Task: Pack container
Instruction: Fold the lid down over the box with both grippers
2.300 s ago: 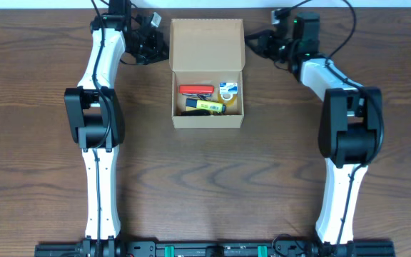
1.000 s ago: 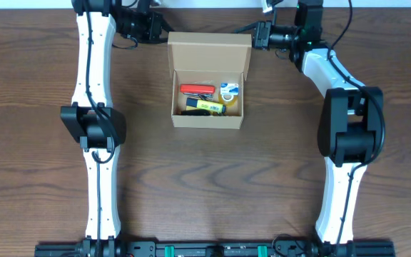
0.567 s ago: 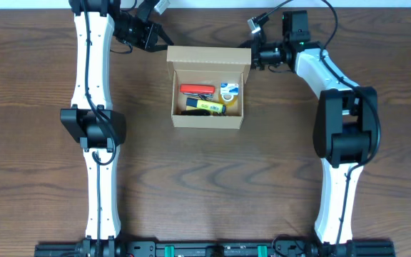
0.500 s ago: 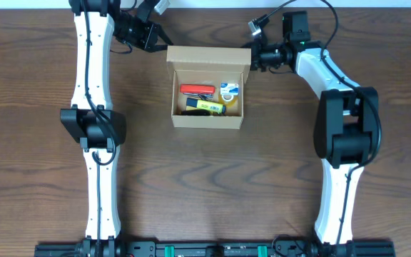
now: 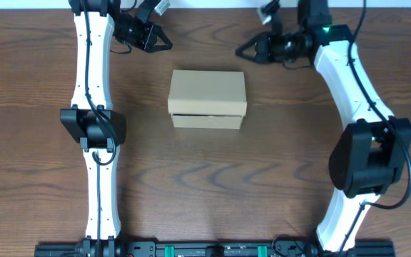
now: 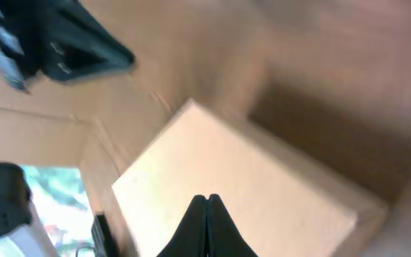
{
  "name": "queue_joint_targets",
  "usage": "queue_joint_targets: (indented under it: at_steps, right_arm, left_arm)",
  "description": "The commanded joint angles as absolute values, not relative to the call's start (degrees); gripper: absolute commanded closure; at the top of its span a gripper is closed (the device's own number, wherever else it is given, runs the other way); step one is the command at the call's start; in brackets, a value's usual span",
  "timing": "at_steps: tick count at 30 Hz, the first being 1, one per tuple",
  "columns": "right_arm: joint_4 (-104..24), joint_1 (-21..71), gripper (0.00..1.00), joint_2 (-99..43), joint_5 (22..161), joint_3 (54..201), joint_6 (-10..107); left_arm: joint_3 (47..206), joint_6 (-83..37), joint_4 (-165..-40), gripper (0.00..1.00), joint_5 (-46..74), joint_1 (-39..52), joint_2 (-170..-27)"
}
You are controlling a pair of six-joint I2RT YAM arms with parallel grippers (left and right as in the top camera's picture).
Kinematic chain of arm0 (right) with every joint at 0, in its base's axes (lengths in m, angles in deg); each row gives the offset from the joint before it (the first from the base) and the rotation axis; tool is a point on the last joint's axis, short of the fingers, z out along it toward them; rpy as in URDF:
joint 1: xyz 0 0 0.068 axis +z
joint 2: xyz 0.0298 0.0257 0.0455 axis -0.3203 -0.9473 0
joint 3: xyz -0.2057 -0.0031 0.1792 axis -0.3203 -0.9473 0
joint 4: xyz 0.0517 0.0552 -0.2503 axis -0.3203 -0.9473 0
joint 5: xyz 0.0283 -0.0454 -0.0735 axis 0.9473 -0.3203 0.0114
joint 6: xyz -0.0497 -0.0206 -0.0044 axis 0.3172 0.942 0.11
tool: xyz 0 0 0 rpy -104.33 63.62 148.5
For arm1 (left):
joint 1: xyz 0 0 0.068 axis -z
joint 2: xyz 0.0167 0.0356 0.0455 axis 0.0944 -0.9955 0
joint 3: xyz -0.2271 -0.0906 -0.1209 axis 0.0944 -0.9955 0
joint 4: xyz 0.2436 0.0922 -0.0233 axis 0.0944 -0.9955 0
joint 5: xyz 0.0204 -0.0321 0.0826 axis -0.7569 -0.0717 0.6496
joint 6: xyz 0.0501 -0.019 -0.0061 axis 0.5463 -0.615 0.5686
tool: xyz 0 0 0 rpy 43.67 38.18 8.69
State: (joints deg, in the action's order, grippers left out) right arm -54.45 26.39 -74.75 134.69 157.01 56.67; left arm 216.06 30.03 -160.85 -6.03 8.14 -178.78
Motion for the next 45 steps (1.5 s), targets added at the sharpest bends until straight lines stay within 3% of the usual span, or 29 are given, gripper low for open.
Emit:
queue_joint_targets:
  at_steps: [1,13,23,29,33,37,45]
  right_arm:
    - [-58.71,29.86,0.99,-73.25,126.91,157.23,59.95]
    - [-74.86,40.09,0.99,-73.16,106.14,157.19,60.76]
    - [-72.52,40.09,0.99,-73.27,102.58,155.41,61.66]
    - [-68.22,40.75,0.99,-73.27,112.24,155.44,65.11]
    - [-66.07,43.87,0.99,-73.31,110.75,155.44,68.74]
    - [-65.79,46.87,0.99,-73.97,104.09,155.44,68.76]
    - [-65.86,48.90,0.99,-78.86,104.00,155.39,69.09]
  left_arm:
    - [217.49,30.80,-164.44,0.94,-5.78,7.70,-178.23]
    - [225.86,24.57,-165.25,0.94,-5.19,0.57,-176.35]
    - [226.25,22.88,-165.34,0.94,6.67,0.59,-163.48]
    - [226.21,18.34,-165.34,0.94,9.25,0.64,-158.48]
    - [226.21,14.27,-165.34,0.94,13.69,0.90,-154.72]
    - [226.21,14.29,-165.34,0.94,14.17,0.90,-149.95]
    - [224.96,14.05,-165.34,0.94,14.15,0.88,-144.33]
